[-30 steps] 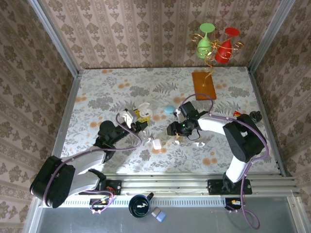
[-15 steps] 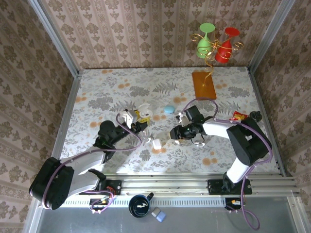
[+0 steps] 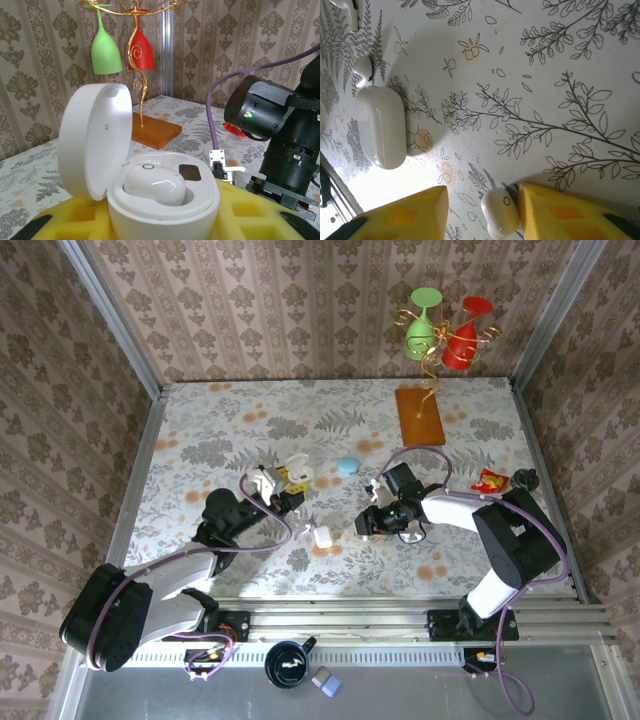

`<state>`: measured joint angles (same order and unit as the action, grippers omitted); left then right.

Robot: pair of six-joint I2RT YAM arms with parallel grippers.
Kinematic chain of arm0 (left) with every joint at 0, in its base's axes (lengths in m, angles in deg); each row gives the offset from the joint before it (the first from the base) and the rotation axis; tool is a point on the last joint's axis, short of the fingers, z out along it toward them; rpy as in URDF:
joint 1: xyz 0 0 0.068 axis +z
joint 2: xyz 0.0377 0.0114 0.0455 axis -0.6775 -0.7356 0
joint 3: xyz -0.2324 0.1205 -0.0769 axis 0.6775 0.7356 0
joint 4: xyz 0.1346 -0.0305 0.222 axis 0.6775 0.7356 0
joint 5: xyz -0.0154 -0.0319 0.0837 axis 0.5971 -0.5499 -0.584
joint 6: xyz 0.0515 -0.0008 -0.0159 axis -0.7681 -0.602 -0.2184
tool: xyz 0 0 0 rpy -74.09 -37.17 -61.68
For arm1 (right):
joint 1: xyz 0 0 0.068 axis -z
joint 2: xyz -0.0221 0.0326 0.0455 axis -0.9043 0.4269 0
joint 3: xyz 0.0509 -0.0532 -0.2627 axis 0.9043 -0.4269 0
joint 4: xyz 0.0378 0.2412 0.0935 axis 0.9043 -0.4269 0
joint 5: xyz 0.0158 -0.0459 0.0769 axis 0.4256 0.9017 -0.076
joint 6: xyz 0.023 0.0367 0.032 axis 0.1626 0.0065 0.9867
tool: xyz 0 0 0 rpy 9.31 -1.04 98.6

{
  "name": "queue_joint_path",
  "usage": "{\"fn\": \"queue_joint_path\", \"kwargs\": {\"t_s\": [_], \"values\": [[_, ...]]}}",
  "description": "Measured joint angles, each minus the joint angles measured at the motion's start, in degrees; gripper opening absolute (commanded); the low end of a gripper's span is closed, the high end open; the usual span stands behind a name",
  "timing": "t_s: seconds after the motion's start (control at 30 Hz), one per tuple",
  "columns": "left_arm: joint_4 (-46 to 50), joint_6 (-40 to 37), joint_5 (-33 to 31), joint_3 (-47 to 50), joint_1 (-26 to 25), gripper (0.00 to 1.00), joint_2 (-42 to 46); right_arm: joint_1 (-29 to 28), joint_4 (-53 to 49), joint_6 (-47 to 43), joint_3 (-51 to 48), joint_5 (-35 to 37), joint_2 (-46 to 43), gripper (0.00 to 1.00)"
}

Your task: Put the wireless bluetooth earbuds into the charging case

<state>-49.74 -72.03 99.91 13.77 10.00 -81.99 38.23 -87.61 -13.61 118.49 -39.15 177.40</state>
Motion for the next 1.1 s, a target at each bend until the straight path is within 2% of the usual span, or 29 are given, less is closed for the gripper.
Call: {"fn": "queue_joint_path", "kwargs": {"t_s": [0.53, 0.77, 0.9, 1.1], "values": [[0.0, -0.2, 0.0, 0.0, -0.6, 0.2, -2.6, -0.5, -0.6, -0.6, -0.7, 0.3, -0.1, 0.25], [0.2, -0.8, 0.1, -0.2, -0.8, 0.2, -3.9, -1.8, -1.7, -0.7, -0.9, 2.0, -1.2, 0.23], [2.7, -1.5, 0.7, -0.6, -1.6, 0.21, -3.8, -2.6, -3.1, -0.9, -1.2, 4.6, -4.9, 0.22], [9.6, -3.0, 2.4, -0.8, -3.2, 0.21, -0.6, -3.3, -3.1, -2.1, -1.4, 9.4, -15.1, 0.22]]}}
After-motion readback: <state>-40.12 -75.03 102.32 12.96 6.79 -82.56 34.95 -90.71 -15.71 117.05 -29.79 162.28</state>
